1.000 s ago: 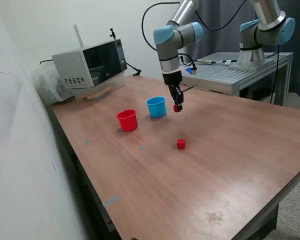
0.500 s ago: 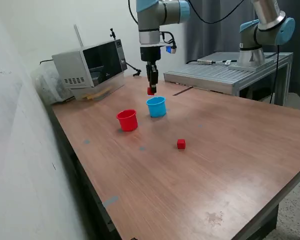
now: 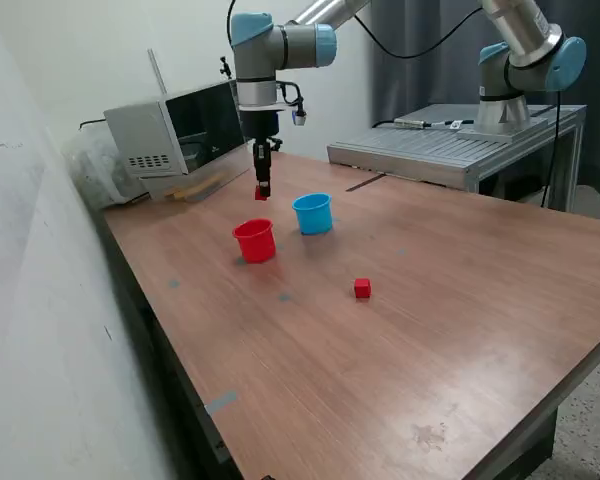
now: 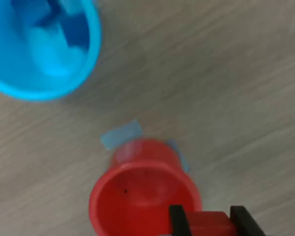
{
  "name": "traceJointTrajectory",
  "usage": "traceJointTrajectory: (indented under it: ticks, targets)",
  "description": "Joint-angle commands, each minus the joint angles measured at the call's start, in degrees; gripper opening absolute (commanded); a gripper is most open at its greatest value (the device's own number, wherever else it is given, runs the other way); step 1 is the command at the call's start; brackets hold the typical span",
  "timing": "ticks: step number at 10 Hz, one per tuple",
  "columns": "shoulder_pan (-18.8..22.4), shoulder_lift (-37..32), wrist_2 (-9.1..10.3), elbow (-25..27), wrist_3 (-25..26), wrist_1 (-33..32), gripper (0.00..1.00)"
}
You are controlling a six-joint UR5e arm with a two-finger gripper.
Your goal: Place red objects in the red bin, and blue objects in the blue bin.
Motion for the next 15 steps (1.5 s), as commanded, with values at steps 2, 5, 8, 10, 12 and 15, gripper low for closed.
traceJointTrajectory:
  ticks: [2, 5, 8, 10, 12, 15]
  targets:
    - [-1.28, 5.35, -0.37, -4.34, -0.19, -0.02, 0.0]
    - [-2.87, 6.15, -1.16, -4.08, -0.37, -0.37, 1.0]
    - [-2.87, 6.06, -1.42, -4.34, -1.24, -0.46, 1.0]
    - [-1.99, 4.58, -1.07, -4.43, -3.53, 0.24, 1.0]
    - [1.76, 1.06, -0.81, -4.96, -4.41, 6.53, 1.0]
    - [9.77, -0.97, 0.41, -4.96, -9.42, 10.17, 1.0]
